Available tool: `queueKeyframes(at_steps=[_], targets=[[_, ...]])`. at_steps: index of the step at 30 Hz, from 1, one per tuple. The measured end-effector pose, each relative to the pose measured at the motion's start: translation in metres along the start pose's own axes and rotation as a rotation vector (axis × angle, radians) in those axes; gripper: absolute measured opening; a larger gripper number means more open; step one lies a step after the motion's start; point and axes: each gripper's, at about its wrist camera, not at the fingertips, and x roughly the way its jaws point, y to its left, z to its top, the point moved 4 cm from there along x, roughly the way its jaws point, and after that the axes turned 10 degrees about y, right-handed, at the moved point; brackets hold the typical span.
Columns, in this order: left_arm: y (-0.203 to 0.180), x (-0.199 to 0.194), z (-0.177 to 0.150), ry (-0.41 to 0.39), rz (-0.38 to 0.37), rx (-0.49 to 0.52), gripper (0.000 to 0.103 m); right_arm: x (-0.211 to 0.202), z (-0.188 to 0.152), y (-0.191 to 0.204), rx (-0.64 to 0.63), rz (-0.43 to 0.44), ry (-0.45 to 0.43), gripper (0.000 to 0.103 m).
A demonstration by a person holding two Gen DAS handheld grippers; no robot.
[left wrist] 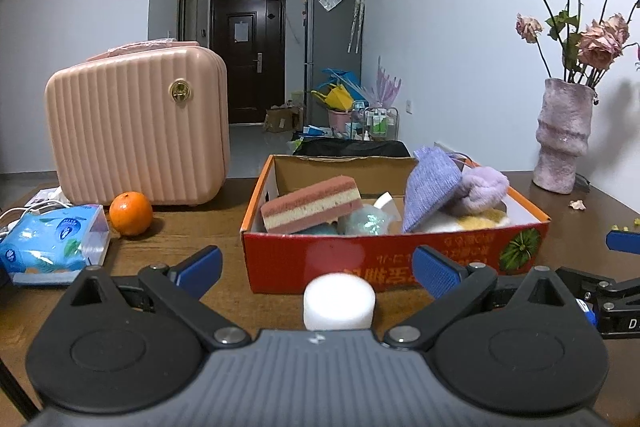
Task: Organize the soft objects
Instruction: 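Withdraw both grippers and move the right gripper over the blue handkerchief pack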
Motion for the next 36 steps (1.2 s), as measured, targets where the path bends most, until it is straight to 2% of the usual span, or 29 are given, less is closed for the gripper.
queueKeyframes(at_steps=[13,25,32,34,36], targets=[[0.003,-0.013,-0.025,0.055,0.0,-0.001,0.103,-0.011,-0.029,0.001,0.035,-0.003,0.084,0.103],[0.003,-0.005,-0.03,0.091,-0.004,-0.001,0.103,0.022,-0.033,-0.002,0.069,-0.023,0.184,0.103],[0.003,-0.003,-0.032,0.1,-0.005,0.002,0.103,0.036,-0.031,0.008,0.05,-0.022,0.216,0.093],[0.003,-0.003,-0.032,0.101,-0.004,0.001,0.103,0.038,-0.03,0.009,0.05,-0.02,0.213,0.088],[0.003,-0.003,-0.032,0.101,-0.004,0.001,0.103,0.041,-0.028,0.012,0.046,-0.012,0.22,0.074]])
